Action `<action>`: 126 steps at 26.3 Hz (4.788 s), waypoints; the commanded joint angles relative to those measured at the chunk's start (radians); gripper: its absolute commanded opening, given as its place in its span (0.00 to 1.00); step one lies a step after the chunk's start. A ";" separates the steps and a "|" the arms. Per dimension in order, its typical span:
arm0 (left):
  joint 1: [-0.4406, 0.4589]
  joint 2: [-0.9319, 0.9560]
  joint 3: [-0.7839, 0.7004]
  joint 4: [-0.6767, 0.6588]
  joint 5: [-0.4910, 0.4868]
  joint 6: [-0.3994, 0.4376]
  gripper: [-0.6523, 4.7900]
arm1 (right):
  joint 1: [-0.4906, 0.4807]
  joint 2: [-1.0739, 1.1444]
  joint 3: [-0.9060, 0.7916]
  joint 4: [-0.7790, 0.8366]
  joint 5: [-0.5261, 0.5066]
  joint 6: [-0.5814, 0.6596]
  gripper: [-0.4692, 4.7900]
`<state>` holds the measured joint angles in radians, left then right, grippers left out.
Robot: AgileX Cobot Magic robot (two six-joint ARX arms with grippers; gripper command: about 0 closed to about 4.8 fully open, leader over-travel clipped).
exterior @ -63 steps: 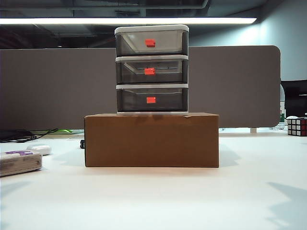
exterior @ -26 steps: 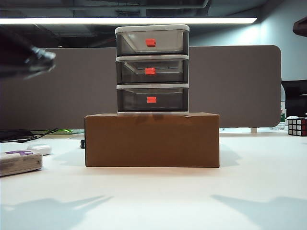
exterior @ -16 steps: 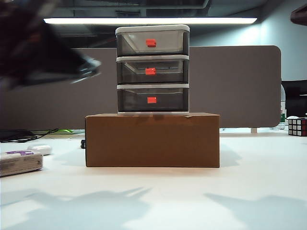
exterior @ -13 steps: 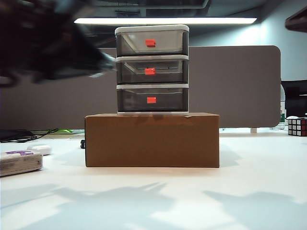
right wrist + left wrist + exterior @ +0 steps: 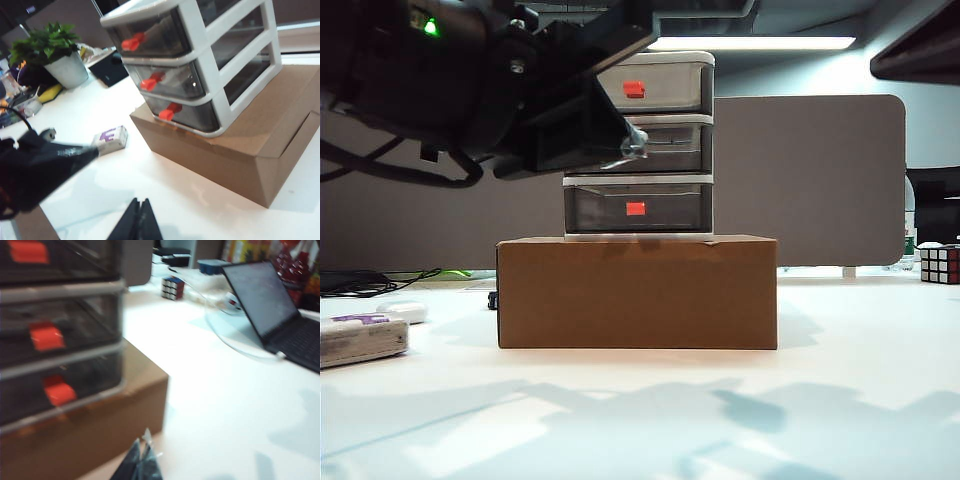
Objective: Open the third layer of the drawer on the table, pick up a pack of napkins on the table and put it in, and finally close the drawer.
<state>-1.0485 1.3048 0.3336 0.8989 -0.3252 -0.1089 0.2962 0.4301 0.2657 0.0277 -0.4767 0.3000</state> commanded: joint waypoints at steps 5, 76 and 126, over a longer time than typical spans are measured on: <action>-0.029 0.203 0.145 0.036 -0.386 -0.019 0.11 | 0.000 0.073 0.003 0.075 0.005 -0.047 0.08; 0.054 0.531 0.368 0.158 -0.504 -0.059 0.22 | 0.013 0.291 0.013 0.235 0.003 -0.099 0.08; -0.030 0.530 0.361 0.123 -0.621 -0.064 0.11 | 0.043 1.028 0.473 0.555 -0.195 -0.064 0.08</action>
<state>-1.0733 1.8370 0.6960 1.0286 -0.9428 -0.1730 0.3389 1.4624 0.7303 0.5434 -0.6785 0.2348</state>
